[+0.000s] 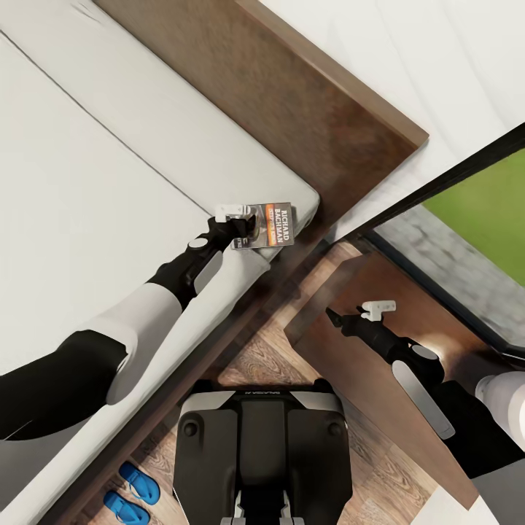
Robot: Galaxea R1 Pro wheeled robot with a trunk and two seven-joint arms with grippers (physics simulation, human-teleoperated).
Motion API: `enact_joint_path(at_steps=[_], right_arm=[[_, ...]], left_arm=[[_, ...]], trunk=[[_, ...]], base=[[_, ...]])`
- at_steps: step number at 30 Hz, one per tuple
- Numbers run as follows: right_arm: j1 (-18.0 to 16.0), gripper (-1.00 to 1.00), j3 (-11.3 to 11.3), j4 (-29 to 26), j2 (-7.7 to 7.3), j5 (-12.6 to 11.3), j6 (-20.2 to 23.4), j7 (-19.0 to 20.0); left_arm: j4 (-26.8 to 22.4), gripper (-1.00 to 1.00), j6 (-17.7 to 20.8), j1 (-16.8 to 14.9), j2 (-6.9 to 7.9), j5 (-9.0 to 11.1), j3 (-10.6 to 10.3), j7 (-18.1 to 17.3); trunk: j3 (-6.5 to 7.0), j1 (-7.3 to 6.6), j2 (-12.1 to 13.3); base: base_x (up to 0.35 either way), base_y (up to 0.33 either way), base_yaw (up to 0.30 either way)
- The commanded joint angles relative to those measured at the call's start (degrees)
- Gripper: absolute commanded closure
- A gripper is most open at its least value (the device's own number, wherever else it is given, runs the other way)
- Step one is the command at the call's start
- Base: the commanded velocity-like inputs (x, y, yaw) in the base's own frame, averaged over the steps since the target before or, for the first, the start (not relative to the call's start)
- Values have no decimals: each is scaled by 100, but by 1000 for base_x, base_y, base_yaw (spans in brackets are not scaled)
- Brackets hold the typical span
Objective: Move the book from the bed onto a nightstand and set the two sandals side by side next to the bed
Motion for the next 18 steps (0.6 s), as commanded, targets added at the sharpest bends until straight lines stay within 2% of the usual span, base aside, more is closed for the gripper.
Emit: enact_joint_path(at_steps=[1, 18], right_arm=[[-3, -100, 6, -6, -4, -32, 19, -9], [-4, -100, 6, -12, -3, -32, 19, -9]], left_arm=[[333, -100, 7, 0, 4, 123, -47, -1], [337, -100, 16, 21, -3, 123, -55, -148]], trunk=[[-4, 4, -4], [-4, 4, -4]], base=[[0, 0, 0], [0, 0, 0]])
